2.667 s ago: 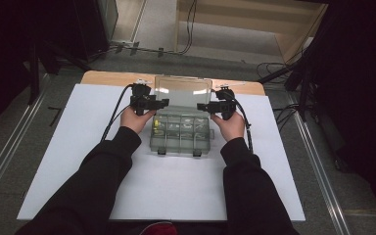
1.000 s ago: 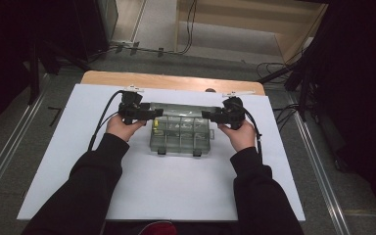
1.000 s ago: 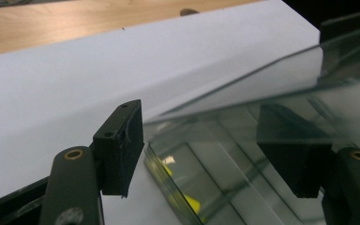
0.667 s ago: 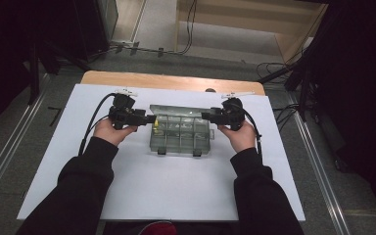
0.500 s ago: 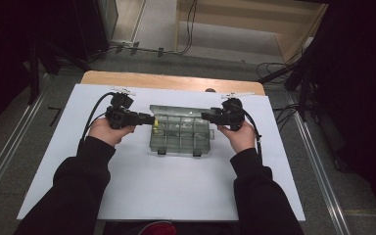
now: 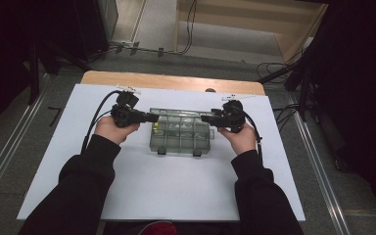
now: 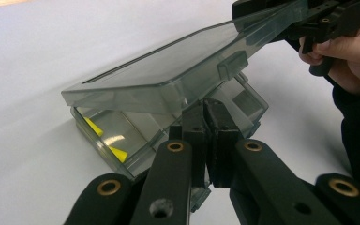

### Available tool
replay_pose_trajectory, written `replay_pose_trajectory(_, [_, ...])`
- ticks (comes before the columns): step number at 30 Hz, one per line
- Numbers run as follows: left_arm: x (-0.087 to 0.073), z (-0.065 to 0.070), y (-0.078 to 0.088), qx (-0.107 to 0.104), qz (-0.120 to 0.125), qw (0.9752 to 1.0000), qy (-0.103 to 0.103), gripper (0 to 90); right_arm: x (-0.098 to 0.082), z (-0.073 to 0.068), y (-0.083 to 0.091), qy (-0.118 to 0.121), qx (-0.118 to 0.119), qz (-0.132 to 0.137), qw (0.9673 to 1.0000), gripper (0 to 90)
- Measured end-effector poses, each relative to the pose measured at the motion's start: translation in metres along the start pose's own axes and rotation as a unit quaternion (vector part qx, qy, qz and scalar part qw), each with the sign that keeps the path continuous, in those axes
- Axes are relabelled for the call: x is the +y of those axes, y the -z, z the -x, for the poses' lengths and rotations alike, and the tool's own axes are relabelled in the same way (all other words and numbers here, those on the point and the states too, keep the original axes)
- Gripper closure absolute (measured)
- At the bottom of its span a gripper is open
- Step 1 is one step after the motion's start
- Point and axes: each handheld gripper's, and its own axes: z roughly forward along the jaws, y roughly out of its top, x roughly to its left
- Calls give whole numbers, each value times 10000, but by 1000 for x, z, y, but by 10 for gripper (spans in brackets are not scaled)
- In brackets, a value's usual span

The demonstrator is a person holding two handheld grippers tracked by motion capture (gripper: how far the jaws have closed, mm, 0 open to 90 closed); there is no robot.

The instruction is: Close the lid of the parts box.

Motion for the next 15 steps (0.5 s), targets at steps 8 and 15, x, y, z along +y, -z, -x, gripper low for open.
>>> replay_pose_trajectory(8, [-1, 0, -5, 1, -84, 9999, -59, 874, -4, -1, 6, -30, 101, -74, 9999, 348])
replay_pose_trajectory(15, [-2, 1, -6, 5, -117, 9999, -96, 859, -10, 0, 16, 48, 115, -198, 9997, 373])
